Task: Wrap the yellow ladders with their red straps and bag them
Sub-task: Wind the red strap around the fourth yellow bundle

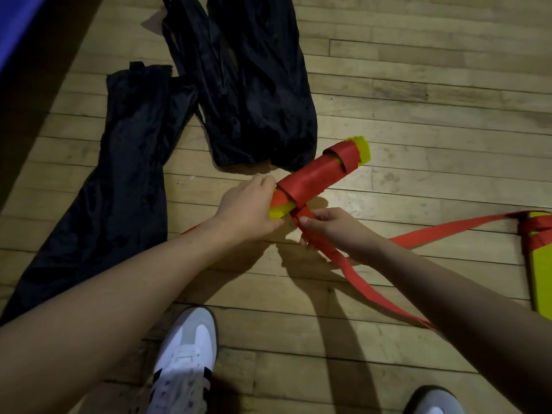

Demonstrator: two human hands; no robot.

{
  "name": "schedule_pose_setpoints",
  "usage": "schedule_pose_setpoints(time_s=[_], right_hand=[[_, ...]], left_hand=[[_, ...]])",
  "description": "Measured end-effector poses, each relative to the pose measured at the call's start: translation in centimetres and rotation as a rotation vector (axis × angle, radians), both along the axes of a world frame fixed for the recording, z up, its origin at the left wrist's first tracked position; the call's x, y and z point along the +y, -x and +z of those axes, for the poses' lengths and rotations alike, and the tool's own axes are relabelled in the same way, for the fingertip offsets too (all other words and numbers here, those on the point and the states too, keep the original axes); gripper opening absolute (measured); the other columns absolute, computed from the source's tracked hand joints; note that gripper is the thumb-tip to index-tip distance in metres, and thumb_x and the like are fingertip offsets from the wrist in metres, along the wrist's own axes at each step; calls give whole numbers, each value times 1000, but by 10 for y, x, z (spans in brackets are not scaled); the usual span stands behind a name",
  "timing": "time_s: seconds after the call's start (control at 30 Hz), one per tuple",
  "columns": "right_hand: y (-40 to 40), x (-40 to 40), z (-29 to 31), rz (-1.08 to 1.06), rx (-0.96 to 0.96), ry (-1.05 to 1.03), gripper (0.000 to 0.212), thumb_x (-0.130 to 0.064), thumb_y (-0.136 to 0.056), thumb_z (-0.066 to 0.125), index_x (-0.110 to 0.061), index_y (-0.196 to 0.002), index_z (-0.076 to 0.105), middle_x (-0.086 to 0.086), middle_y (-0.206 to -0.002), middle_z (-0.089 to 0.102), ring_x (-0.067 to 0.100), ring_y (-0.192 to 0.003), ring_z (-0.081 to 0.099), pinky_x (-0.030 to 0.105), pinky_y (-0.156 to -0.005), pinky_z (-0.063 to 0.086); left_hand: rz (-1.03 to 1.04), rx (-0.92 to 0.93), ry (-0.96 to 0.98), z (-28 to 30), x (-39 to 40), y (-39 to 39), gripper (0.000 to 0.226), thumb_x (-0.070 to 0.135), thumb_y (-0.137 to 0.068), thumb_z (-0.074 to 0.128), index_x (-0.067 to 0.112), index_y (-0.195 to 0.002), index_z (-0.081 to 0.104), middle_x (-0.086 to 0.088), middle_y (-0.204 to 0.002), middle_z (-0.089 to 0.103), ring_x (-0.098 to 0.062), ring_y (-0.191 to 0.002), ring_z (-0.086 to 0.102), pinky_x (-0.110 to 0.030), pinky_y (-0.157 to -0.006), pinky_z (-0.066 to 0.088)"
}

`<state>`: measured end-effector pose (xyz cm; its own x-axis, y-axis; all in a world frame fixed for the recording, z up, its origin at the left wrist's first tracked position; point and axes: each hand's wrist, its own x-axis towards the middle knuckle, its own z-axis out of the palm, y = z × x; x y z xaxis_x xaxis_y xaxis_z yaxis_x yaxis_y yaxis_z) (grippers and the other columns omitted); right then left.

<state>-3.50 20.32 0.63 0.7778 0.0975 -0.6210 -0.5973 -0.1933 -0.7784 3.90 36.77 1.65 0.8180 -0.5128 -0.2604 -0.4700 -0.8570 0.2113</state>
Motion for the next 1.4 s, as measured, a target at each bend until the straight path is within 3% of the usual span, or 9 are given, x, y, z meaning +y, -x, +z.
schedule_pose_setpoints(time_s=[0.2, 0.33, 0.53, 0.73, 0.83, 1.0, 1.13, 1.27, 1.4], right_hand=[[-5, -7, 0, -43, -2, -5, 27, -25, -100, 50, -4, -107, 64, 9, -83, 67, 19, -74, 61, 31, -74, 49], [-5, -1, 1, -74, 67, -74, 26, -19, -104, 38, -2, -108, 56, 7, -83, 64, 18, -71, 59, 23, -66, 51], [5, -5, -7, 43, 54, 71, 22, -15, -101, 44, 1, -104, 60, 7, -77, 64, 14, -67, 59, 20, -63, 49], [6, -10, -2, -75, -43, 54, 8, -10, -94, 57, -5, -91, 62, 10, -77, 69, 17, -66, 64, 28, -67, 51], [-1, -14, 5, -50, -75, 23, 8, -5, -93, 58, 2, -93, 61, 12, -78, 70, 13, -61, 66, 22, -60, 54], [-19, -25, 10, 38, -98, -35, 4, 5, -90, 57, 8, -91, 60, 17, -72, 67, 18, -57, 65, 24, -59, 54], [-28, -28, 2, 18, -76, -26, 9, -9, -97, 53, -7, -88, 54, 9, -66, 62, 14, -53, 58, 21, -52, 46], [-42, -30, -4, -44, -108, 59, 31, -28, -102, 44, -8, -94, 65, 9, -70, 60, 12, -61, 53, 18, -57, 44], [-56, -35, -8, -119, -57, 36, 28, -21, -103, 41, -12, -90, 65, 9, -76, 61, 12, -65, 52, 16, -57, 42]], left_hand=[[197, 113, 159, -4, -8, 0, 48, 22, -82, 69, 23, -101, 25, 4, -81, 46, -17, -69, 53, -28, -54, 37], [186, 142, 172, -8, -12, 0, 47, 21, -86, 64, 20, -107, 22, -2, -84, 51, -20, -67, 56, -29, -53, 38], [96, 462, 149, -4, -16, -6, 57, 20, -87, 61, 19, -122, 15, -6, -89, 43, -19, -69, 52, -27, -55, 36], [48, 234, 80, -1, -17, -1, 61, 20, -90, 58, 19, -131, 13, -12, -108, 48, -24, -80, 57, -32, -63, 46], [-16, 80, 93, -2, -20, -4, 61, 21, -87, 63, 20, -128, 18, -11, -110, 51, -25, -83, 58, -35, -67, 50], [84, 176, 184, -4, -26, -16, 57, 26, -78, 71, 23, -116, 30, -4, -93, 56, -24, -74, 58, -32, -60, 46], [161, 136, 121, -10, -33, -26, 43, 30, -81, 69, 20, -102, 32, 0, -91, 48, -21, -78, 49, -31, -66, 38], [170, 126, 94, -10, -38, -44, 43, 33, -81, 70, 18, -98, 33, -2, -90, 48, -22, -78, 52, -31, -66, 40], [163, 215, 88, -9, -41, -58, 44, 38, -82, 67, 18, -100, 33, -3, -90, 51, -24, -78, 53, -33, -66, 43]])
